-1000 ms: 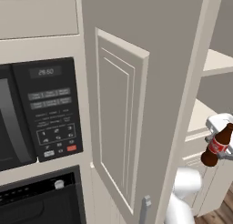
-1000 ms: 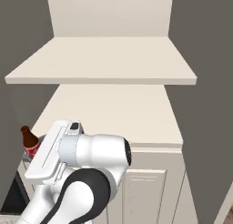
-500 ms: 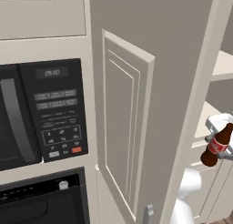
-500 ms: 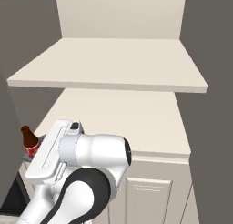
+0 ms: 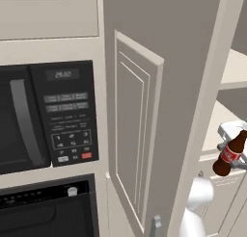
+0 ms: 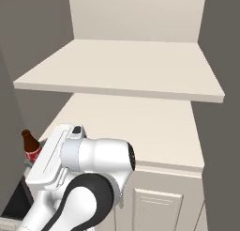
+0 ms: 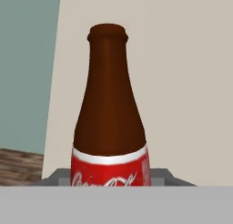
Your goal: Pick the bottled drink from the counter and place it in the open cabinet.
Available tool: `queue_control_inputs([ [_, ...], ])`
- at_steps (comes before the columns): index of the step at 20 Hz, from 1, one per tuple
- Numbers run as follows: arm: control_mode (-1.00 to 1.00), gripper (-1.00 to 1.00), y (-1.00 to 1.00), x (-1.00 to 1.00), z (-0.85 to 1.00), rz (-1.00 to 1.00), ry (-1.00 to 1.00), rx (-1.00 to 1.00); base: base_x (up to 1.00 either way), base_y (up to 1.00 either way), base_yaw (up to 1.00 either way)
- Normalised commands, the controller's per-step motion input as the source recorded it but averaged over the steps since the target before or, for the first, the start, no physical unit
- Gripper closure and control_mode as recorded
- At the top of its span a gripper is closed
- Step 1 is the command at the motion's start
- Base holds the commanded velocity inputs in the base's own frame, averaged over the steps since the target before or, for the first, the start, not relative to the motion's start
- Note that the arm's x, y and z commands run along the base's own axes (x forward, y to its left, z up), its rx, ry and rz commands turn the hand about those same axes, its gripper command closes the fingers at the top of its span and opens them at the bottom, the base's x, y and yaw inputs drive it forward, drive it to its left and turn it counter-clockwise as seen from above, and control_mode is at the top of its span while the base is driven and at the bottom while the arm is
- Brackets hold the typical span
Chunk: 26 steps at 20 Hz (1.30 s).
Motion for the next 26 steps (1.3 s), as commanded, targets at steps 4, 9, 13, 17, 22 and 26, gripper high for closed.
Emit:
queue_control_inputs([
  [4,1.00,1.00,0.00,0.00,0.00,0.00,0.00,0.00,0.24,0.00,0.16],
  [9,1.00,1.00,0.00,0.00,0.00,0.00,0.00,0.00,0.04,0.00,0.08],
  [13,1.00,1.00,0.00,0.00,0.00,0.00,0.00,0.00,0.00,0.00,0.04],
  [17,-1.00,1.00,0.00,0.00,0.00,0.00,0.00,0.00,0.00,0.00,0.00],
  [22,-1.00,1.00,0.00,0.00,0.00,0.00,0.00,0.00,0.00,0.00,0.00],
  [26,-1.00,1.00,0.00,0.07,-0.06,0.00,0.00,0.00,0.00,0.00,0.00],
])
